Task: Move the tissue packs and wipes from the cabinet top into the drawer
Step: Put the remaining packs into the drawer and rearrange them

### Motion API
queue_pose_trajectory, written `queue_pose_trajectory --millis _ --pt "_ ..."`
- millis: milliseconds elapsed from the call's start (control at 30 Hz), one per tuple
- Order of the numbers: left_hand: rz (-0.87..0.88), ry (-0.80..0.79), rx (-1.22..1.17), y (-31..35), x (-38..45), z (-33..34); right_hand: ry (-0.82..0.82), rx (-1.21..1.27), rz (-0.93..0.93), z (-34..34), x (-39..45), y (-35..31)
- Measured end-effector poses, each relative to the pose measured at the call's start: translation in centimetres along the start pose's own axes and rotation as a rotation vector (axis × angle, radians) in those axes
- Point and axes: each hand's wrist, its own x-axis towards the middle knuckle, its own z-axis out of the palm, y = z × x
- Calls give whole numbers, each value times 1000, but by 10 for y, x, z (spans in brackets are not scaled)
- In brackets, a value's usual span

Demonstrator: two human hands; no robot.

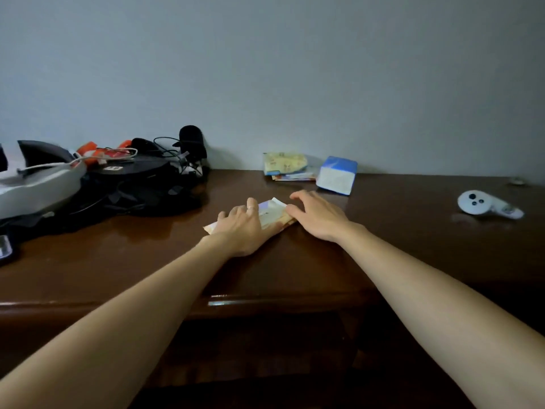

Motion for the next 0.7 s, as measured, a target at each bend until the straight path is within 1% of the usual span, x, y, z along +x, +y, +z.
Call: queue_pose_trajectory --millis 100,233,333,400,467,533,600,700 --pt "-11 40 -3 -15 42 7 34 -68 21 4 60 -1" --pt "-43 84 30 -38 90 13 55 -226 29 16 149 -2" --pt "-38 111 24 -48 115 19 -42 -308 91 26 204 10" --pt "-53 116 22 -52 128 21 -110 -306 160 33 231 23" --pt "-68 113 20 -54 137 21 -152 -315 182 38 249 37" --pt "-74 107 6 -56 144 21 -145 -298 162 41 253 45" --pt "-75 109 -2 -56 144 22 -114 -302 149 38 247 46" --pt "-80 129 -3 -56 138 21 -129 -341 112 21 225 40"
